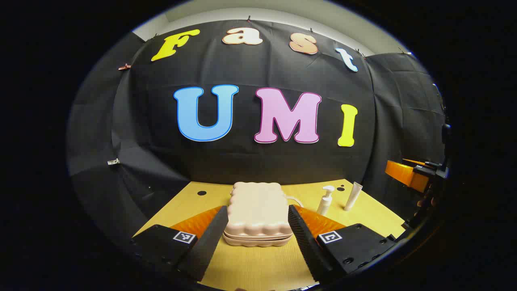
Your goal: First open the suitcase, pack the skin care products into it, and then close the suitcase.
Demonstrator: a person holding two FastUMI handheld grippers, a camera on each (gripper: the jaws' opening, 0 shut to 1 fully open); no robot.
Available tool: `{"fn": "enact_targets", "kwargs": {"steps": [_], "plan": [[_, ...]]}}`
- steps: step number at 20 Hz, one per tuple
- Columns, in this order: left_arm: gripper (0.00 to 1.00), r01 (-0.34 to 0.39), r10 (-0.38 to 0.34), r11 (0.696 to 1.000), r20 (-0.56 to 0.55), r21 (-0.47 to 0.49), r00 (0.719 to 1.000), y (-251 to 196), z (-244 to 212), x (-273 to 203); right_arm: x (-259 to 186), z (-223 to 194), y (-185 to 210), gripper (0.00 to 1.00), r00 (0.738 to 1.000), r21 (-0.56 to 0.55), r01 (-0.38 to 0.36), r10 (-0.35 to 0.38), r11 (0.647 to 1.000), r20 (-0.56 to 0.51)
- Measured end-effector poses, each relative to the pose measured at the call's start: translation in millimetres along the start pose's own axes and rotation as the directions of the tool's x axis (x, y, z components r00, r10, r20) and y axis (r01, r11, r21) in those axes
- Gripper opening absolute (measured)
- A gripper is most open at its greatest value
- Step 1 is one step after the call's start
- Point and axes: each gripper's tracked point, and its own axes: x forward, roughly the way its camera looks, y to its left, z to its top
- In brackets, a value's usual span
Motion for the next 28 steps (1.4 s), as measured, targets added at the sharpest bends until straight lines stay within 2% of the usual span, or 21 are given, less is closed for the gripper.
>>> {"fn": "enact_targets", "kwargs": {"steps": [5,14,20,24,28], "plan": [[0.95,-0.024,0.024,1.0,0.017,-0.009,1.0,5,6,7,4,-1,-11,0.98,1.0,-0.011,0.013,-0.013,1.0,-0.001],[0.95,-0.008,0.008,1.0,0.018,-0.002,1.0,-6,9,22,21,-13,-32,0.98,0.997,0.033,0.058,-0.056,0.998,-0.054],[0.95,0.006,-0.006,1.0,0.027,0.008,1.0,-14,10,40,36,-15,-33,0.98,0.997,0.018,0.045,-0.044,0.999,-0.056],[0.95,0.054,-0.054,0.999,0.016,0.008,0.998,-37,10,63,47,-15,-43,0.98,0.997,0.003,0.052,-0.051,0.999,-0.056],[0.96,0.126,-0.125,0.991,-0.02,0.04,0.992,-81,0,104,55,-27,-58,0.98,0.993,0.011,0.069,-0.067,0.998,-0.098]]}}
